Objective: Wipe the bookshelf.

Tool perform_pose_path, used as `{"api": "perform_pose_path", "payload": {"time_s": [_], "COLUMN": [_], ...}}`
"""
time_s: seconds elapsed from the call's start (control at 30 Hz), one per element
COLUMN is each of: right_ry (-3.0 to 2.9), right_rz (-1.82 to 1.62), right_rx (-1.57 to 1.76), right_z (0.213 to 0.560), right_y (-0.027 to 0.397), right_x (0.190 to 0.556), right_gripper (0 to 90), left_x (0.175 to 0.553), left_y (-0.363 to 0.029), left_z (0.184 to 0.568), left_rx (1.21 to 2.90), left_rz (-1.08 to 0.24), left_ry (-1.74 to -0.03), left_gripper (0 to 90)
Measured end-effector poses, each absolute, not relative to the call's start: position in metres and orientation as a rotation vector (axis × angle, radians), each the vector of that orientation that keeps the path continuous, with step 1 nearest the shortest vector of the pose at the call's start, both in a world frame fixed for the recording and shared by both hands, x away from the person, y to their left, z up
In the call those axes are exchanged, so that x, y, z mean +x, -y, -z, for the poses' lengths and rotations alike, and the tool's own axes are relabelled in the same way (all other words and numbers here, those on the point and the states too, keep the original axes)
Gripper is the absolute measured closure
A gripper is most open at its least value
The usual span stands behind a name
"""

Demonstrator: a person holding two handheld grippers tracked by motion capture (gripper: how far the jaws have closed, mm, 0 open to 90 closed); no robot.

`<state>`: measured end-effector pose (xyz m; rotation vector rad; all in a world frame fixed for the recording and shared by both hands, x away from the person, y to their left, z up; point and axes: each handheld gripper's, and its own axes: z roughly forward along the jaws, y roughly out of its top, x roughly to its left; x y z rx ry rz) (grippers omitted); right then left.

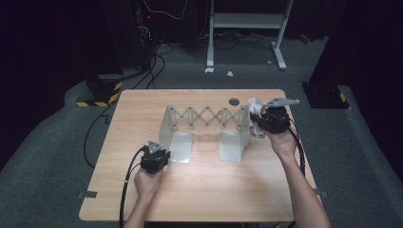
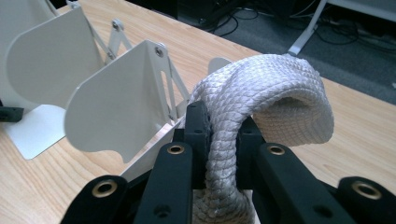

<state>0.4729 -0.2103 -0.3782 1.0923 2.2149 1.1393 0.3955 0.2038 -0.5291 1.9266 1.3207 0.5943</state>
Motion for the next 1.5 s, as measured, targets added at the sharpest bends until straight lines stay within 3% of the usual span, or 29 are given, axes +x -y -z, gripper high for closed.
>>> {"api": "perform_pose_path", "payload": {"time_s": [0.27, 0.5, 0.93, 1.17, 1.5], "right_ry": [-2.248, -2.287, -2.330, -2.315, -2.241], "right_rz": [-1.119, -1.097, -1.029, -1.045, -1.130], "right_rx": [1.160, 1.243, 1.400, 1.387, 1.249], "right_z": [0.404, 0.446, 0.507, 0.497, 0.435], "right_y": [0.209, 0.209, 0.205, 0.205, 0.208], "right_x": [0.486, 0.491, 0.502, 0.505, 0.495], "right_gripper": [80.7, 80.8, 80.8, 80.8, 80.7], "left_x": [0.396, 0.396, 0.394, 0.395, 0.396], "left_y": [-0.204, -0.204, -0.200, -0.201, -0.203], "left_z": [0.529, 0.529, 0.529, 0.529, 0.529], "left_rx": [1.924, 1.924, 1.948, 1.941, 1.933], "left_rz": [-0.588, -0.588, -0.612, -0.595, -0.574], "left_ry": [-1.322, -1.321, -1.290, -1.295, -1.301], "left_gripper": [72.6, 72.7, 79.0, 79.3, 79.7]}}
